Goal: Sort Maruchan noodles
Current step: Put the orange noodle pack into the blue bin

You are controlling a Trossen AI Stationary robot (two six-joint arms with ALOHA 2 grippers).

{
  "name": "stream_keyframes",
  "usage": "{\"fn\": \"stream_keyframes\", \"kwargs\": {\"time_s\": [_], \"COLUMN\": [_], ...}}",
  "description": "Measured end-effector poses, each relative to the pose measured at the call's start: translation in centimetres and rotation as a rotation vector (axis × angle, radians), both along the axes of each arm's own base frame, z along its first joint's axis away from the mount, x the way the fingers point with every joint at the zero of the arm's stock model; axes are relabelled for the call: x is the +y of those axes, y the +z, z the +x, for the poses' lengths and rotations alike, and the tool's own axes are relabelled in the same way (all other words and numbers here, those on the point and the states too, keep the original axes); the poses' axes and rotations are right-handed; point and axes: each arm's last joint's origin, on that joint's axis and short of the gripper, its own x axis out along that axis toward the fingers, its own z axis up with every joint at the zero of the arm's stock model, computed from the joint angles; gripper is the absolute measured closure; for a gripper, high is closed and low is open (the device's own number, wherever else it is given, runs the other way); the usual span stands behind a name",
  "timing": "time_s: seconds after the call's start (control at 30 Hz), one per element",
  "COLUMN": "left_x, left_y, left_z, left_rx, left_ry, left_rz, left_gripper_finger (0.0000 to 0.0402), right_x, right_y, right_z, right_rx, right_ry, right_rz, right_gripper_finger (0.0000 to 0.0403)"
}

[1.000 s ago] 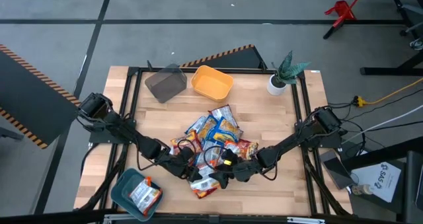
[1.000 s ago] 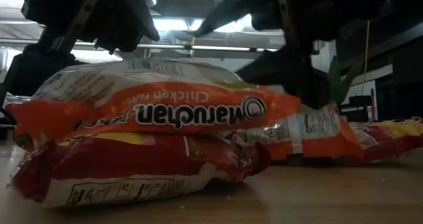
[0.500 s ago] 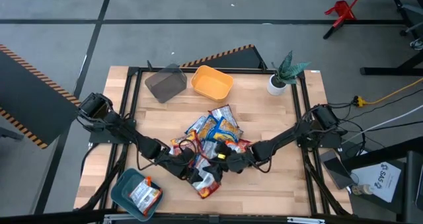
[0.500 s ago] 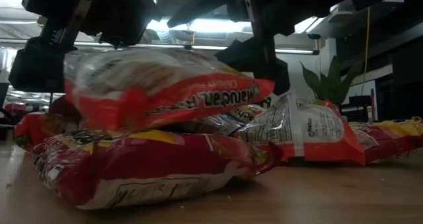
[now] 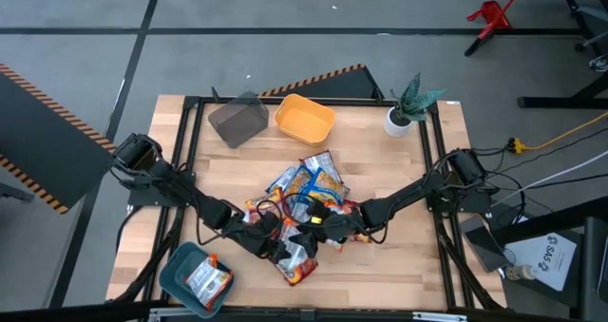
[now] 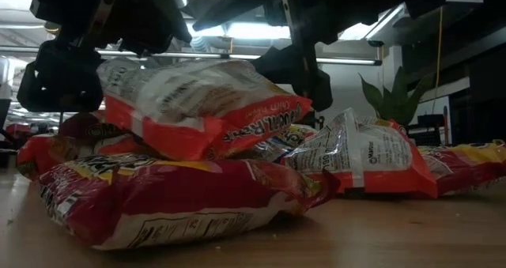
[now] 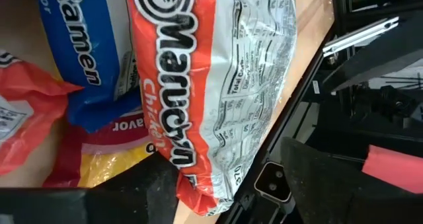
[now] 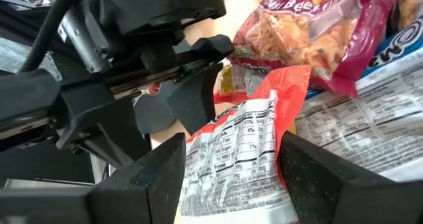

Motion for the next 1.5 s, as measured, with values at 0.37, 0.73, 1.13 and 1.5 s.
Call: {"fn": "stream_keyframes", "kwargs": {"time_s": [0.37,0.73,1.13,1.5], "left_x": [0.2,0.1,-0.4,0.1], "left_y": [-0.3,-0.2,0.7,3.7], "left_z": [-0.1,-0.1,-0.1,-1.1], "left_rx": [0.023,0.005,-0.022,-0.075], "left_ry": [0.011,-0.019,-0.112,-0.164], "left_rz": [0.032,0.069,-0.035,-0.099], "left_gripper_finger": [0.0263,0.0390,0.0397,0.0399], "right_x": [0.1,0.1,-1.1,-3.9], "right_y": [0.5,0.4,0.4,3.7], "right_z": [0.2,0.2,0.6,-1.2], "right_rx": [-0.055,-0.046,-0.014,0.089], "right_ry": [-0.006,0.001,0.170,0.241], "right_rz": [0.019,0.001,0.063,-0.054], "right_gripper_finger": [0.0181,0.0181,0.0181,0.0181]}}
